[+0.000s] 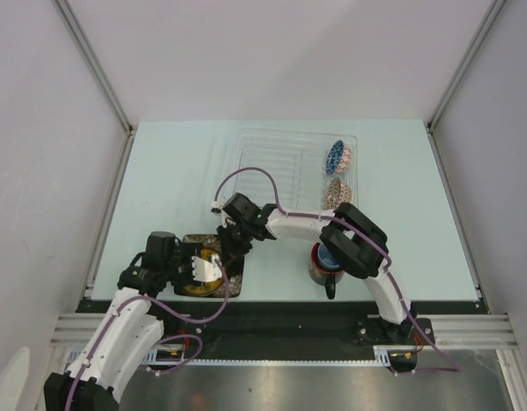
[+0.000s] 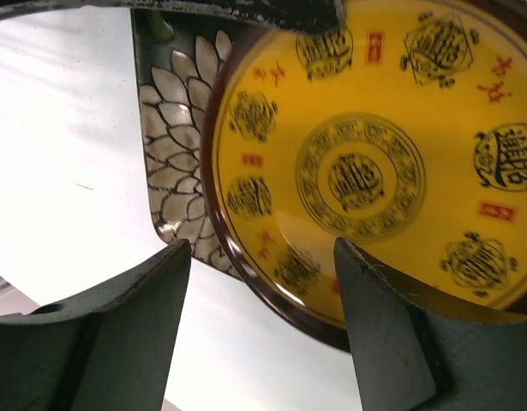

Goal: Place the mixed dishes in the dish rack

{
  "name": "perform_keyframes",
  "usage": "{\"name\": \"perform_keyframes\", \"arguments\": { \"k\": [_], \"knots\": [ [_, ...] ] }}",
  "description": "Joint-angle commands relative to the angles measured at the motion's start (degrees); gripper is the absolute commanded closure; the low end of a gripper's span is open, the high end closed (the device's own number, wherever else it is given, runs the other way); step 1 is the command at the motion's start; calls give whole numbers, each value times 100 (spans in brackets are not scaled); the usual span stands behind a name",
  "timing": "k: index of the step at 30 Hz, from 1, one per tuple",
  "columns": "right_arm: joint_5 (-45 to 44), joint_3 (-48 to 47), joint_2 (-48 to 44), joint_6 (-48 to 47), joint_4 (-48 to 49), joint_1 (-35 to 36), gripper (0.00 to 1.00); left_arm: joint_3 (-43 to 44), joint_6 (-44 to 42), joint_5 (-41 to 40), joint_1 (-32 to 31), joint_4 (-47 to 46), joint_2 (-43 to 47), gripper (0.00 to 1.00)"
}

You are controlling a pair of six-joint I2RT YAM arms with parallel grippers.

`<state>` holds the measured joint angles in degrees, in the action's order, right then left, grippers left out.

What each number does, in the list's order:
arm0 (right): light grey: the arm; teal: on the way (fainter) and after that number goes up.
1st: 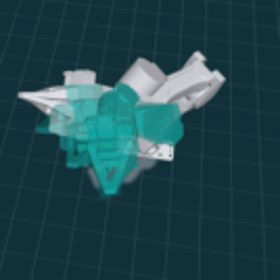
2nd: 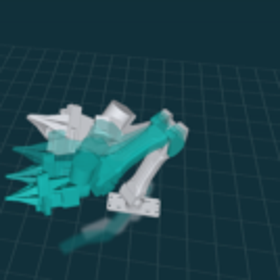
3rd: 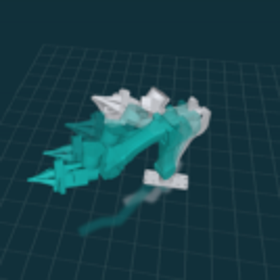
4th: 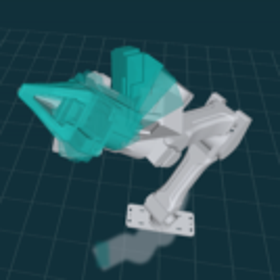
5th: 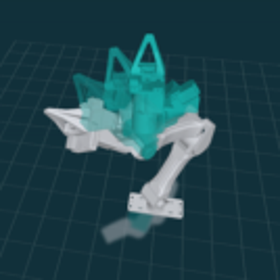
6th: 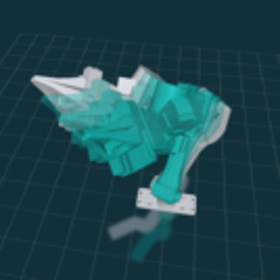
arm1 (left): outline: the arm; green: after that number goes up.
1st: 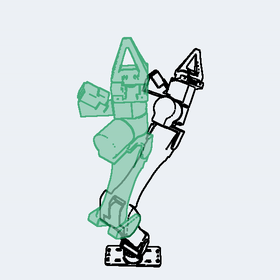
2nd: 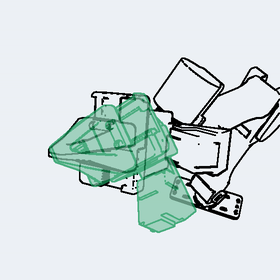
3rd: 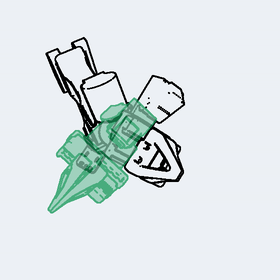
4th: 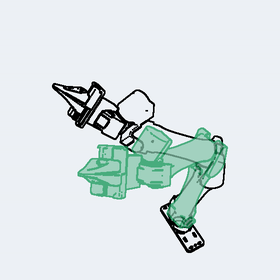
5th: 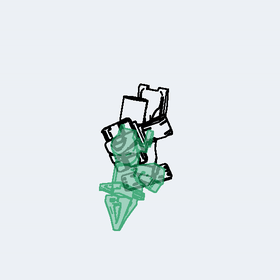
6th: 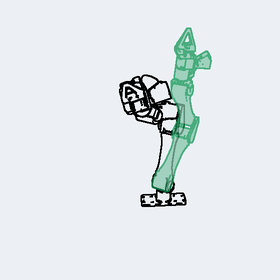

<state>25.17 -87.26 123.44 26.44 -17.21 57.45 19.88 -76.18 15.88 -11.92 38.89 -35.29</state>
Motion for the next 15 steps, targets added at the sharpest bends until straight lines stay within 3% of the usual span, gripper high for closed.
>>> {"name": "perform_keyframes", "arguments": {
  "k": [1,9,15],
  "knots": [
    [94,-326,303,116,-168,64,98,-107,-81,275,50,180,-13,27],
    [-345,-300,59,-41,-396,100,100,314,472,284,59,-144,-74,27],
    [-1231,-186,-609,-428,-739,275,100,1570,1954,468,286,-829,-390,27]
  ]
}}
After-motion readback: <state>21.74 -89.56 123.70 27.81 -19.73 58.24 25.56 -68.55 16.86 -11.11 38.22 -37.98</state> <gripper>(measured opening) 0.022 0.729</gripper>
